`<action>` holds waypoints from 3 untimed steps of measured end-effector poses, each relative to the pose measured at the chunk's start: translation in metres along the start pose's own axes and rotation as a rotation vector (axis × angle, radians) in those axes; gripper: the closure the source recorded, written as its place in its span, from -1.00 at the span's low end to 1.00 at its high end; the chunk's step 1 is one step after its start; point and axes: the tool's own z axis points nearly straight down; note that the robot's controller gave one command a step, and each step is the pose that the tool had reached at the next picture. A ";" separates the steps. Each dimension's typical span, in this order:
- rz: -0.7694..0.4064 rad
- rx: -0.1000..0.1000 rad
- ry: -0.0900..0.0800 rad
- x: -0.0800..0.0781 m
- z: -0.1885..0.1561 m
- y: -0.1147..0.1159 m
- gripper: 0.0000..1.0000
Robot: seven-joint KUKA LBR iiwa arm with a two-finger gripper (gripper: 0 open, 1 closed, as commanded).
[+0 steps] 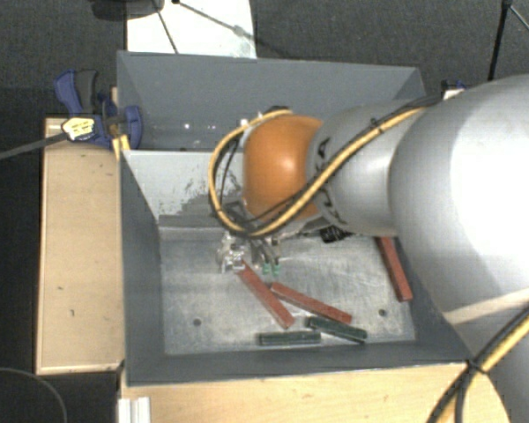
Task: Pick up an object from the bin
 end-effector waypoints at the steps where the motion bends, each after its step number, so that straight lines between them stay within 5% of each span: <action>1: 0.002 0.001 0.005 0.002 0.002 0.000 -1.00; 2: 0.003 0.001 0.005 0.002 0.002 0.000 -1.00; 3: -0.155 0.001 -0.001 -0.011 -0.002 -0.049 1.00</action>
Offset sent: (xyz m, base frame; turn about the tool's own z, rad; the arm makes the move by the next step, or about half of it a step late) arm 0.0000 0.0000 0.0000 0.0000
